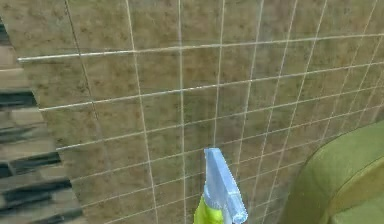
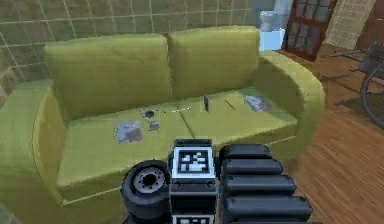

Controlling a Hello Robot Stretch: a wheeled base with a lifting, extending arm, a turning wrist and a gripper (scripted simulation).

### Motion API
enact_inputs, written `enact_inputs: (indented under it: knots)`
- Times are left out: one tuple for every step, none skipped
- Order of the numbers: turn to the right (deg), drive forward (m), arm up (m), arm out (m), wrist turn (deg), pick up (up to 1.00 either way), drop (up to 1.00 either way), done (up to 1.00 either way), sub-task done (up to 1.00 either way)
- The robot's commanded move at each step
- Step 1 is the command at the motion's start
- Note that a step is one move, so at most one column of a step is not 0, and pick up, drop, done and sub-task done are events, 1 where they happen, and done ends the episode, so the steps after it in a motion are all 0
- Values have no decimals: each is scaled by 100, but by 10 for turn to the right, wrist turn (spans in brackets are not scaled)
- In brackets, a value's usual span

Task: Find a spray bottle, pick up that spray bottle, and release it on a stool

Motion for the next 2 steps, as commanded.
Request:
enact_inputs:
  knots:
    - [450, 0, 0, 0, 0, 0, 0, 0, 0]
    - [450, 0, 0, 0, 0, 0, 0, 0, 0]
